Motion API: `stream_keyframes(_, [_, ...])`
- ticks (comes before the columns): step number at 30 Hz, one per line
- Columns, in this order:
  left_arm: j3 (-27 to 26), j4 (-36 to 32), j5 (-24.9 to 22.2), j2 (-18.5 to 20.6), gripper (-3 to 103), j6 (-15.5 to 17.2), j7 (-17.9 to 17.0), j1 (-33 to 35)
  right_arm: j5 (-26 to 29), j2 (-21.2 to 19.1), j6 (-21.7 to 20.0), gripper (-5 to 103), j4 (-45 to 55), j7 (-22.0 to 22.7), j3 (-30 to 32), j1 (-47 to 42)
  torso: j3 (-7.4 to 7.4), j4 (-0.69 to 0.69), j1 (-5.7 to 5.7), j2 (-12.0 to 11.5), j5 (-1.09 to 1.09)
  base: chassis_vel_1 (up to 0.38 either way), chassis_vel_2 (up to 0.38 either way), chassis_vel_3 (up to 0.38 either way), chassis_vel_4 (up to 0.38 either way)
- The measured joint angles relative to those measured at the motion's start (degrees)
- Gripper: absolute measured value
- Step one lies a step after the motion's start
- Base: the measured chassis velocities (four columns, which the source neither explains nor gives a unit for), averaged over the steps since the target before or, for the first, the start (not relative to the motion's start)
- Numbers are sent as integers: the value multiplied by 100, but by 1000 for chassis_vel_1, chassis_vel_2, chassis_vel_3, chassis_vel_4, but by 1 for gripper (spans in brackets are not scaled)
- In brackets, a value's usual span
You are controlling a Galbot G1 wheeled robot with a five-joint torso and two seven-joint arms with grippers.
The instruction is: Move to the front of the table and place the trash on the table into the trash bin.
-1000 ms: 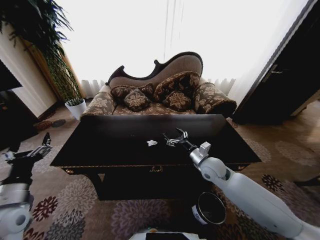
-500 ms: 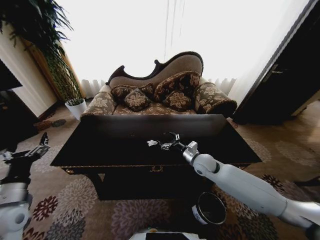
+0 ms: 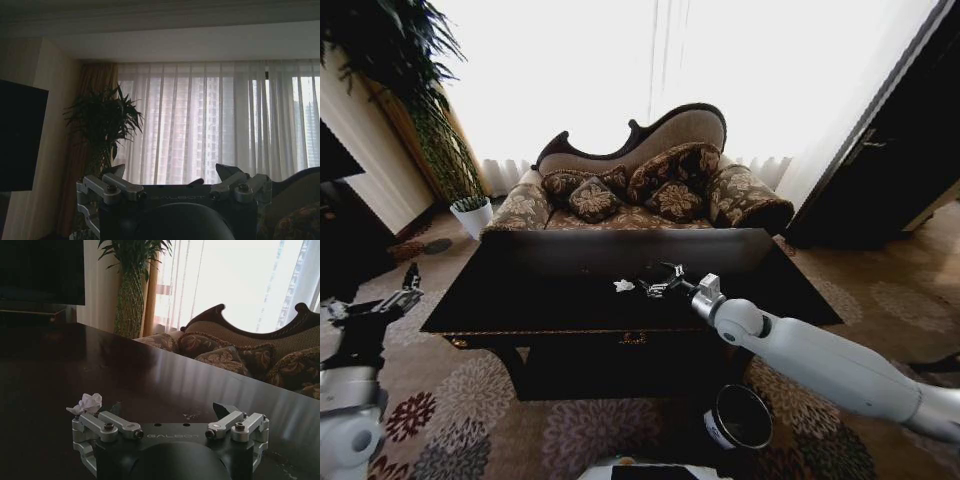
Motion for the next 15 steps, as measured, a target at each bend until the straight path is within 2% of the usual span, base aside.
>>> stream_keyframes(6, [67,-41,72,-38,100,0,0,13,566,-37,-95,100,194,79,-311,249,0,0,0,1,-1,0,0,0,0])
stream_keyframes(15, [54,-16,158,-50,100,-19,3,39,859,224,-101,100,57,30,-1011,803,0,0,0,0,0,0,0,0,0])
